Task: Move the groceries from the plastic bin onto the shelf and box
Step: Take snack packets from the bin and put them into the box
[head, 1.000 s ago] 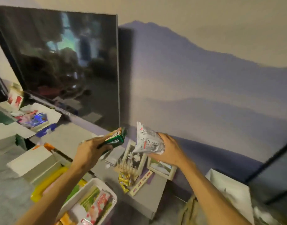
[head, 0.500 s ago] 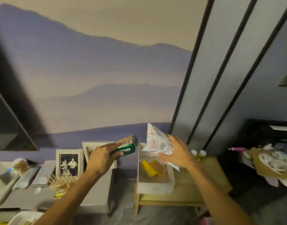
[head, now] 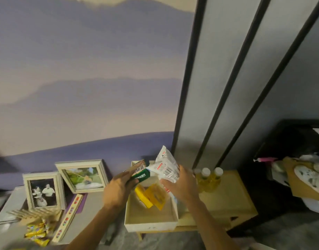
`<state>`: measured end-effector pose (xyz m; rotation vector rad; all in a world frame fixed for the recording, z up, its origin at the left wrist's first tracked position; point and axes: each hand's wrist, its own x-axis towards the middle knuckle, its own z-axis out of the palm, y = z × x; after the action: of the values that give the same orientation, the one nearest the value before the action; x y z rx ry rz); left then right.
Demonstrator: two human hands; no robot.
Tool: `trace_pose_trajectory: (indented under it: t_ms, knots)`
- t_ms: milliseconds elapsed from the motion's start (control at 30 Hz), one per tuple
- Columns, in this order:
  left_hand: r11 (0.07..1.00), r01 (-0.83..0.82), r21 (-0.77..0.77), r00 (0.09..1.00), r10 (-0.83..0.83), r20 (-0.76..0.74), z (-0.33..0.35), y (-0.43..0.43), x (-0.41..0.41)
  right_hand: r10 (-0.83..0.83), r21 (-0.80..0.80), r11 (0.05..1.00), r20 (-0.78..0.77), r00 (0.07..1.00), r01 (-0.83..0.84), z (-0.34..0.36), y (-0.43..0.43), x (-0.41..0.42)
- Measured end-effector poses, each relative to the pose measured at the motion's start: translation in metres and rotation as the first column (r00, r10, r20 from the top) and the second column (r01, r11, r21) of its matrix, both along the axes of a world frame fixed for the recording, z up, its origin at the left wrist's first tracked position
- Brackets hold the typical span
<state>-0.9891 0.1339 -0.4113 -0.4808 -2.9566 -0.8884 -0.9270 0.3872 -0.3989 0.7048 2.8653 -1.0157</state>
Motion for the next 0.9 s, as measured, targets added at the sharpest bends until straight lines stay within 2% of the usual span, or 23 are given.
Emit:
trace_pose_trajectory:
  t_ms: [167, 233, 333, 467, 533, 633, 733, 900]
  knots:
    - [0.994, 0.07, 0.08, 0.997, -0.073, 0.038, -0.068, 0.021, -0.05, -0.174, -0.144, 0.974, 0.032, 0.984, 0.177, -0.056, -0.017, -0.035]
    - [0.995, 0.083, 0.058, 0.995, -0.085, 0.051, -0.093, 0.023, -0.059, -0.198, -0.095, 0.975, 0.022, 0.98, 0.199, -0.078, -0.023, -0.04]
    - [0.98, 0.185, -0.069, 0.983, -0.183, 0.033, -0.121, 0.016, -0.063, -0.175, 0.005, 0.984, 0.094, 0.98, 0.176, -0.101, -0.03, -0.041]
    - [0.915, 0.304, -0.265, 0.943, -0.328, -0.05, -0.141, 0.017, -0.063, -0.168, 0.21, 0.97, 0.196, 0.966, 0.126, -0.112, -0.043, -0.045]
    - [0.893, 0.334, -0.3, 0.932, -0.361, -0.036, -0.151, 0.022, -0.064, -0.166, 0.274, 0.955, 0.191, 0.967, 0.11, -0.118, -0.047, -0.049]
    - [0.898, 0.326, -0.295, 0.937, -0.349, -0.027, -0.155, 0.028, -0.069, -0.188, 0.319, 0.939, 0.17, 0.967, 0.126, -0.121, -0.052, -0.056]
    - [0.911, 0.305, -0.278, 0.949, -0.314, 0.013, -0.144, 0.027, -0.066, -0.168, 0.263, 0.958, 0.2, 0.965, 0.113, -0.115, -0.053, -0.054]
    - [0.959, 0.234, -0.158, 0.972, -0.229, 0.053, -0.094, 0.012, -0.058, -0.054, 0.236, 0.972, 0.159, 0.986, 0.015, -0.088, -0.043, -0.04]
